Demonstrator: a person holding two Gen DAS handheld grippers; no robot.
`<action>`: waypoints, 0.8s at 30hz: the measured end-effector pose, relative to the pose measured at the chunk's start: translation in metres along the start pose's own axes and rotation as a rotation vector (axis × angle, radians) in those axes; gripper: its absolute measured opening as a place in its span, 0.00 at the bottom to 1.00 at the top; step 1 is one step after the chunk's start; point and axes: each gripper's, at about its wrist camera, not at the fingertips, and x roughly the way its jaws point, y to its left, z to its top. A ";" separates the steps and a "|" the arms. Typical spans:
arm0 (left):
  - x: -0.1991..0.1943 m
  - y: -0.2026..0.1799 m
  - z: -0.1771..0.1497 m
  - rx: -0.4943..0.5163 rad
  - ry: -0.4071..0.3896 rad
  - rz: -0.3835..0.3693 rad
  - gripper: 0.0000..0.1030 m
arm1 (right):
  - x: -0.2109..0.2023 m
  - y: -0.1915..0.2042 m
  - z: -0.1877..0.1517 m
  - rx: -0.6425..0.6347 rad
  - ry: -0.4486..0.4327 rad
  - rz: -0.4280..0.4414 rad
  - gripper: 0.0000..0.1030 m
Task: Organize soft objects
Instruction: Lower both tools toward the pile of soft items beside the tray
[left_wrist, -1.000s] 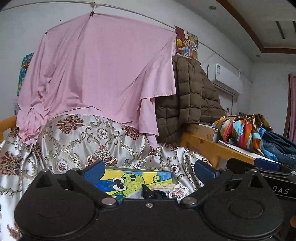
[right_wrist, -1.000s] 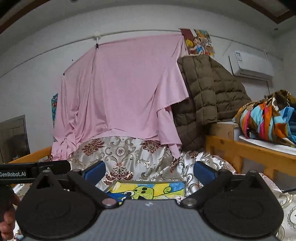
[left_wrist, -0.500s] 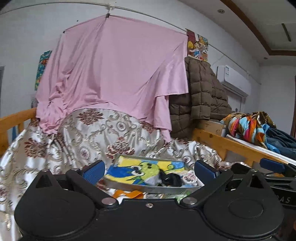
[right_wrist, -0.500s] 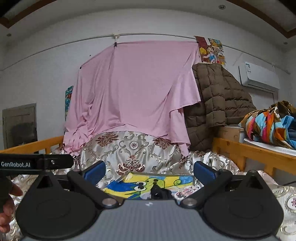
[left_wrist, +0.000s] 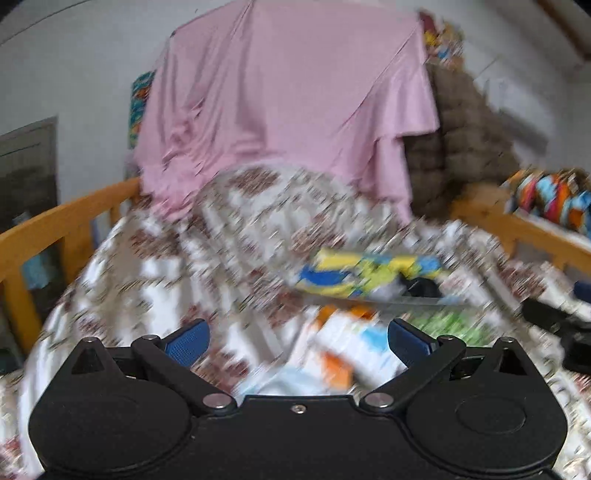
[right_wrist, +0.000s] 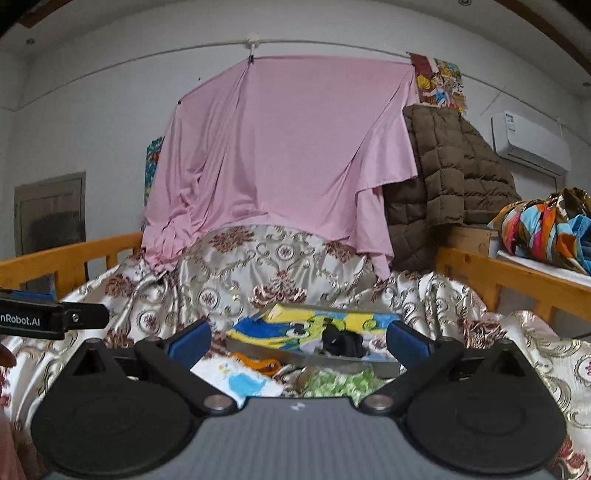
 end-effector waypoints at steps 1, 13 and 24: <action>0.000 0.003 -0.004 0.000 0.020 0.024 0.99 | 0.000 0.002 -0.002 -0.004 0.008 0.002 1.00; 0.019 0.024 -0.014 -0.059 0.214 0.064 0.99 | 0.019 0.022 -0.033 -0.041 0.171 0.073 1.00; 0.052 0.025 -0.022 -0.098 0.353 0.005 0.99 | 0.042 0.025 -0.057 -0.047 0.317 0.128 1.00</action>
